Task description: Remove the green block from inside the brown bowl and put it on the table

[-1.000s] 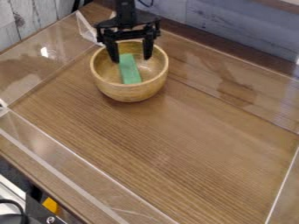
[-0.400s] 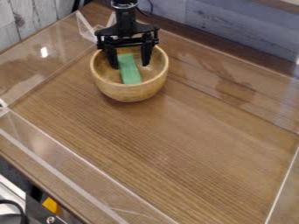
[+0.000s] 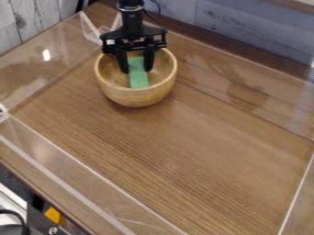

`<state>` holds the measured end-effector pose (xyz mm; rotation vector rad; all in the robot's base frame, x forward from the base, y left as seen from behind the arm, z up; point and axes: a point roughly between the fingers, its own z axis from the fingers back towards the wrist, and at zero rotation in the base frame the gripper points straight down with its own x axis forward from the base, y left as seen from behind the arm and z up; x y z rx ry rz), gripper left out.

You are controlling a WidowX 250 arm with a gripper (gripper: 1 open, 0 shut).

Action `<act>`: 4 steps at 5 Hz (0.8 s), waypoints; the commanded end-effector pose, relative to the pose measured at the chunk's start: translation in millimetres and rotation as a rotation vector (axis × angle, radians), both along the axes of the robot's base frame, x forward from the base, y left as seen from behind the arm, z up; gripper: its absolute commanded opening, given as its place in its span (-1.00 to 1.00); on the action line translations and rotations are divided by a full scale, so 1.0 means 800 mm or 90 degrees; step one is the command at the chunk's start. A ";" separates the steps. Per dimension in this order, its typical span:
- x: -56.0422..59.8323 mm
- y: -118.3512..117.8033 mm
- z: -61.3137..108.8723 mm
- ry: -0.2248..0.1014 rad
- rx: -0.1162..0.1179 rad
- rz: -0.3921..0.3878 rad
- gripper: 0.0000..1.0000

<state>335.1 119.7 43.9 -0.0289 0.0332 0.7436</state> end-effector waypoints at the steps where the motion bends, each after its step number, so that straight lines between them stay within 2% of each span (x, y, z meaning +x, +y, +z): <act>1: 0.007 -0.002 0.018 -0.025 0.007 -0.004 -1.00; 4: 0.005 -0.006 0.027 -0.027 0.002 -0.003 -1.00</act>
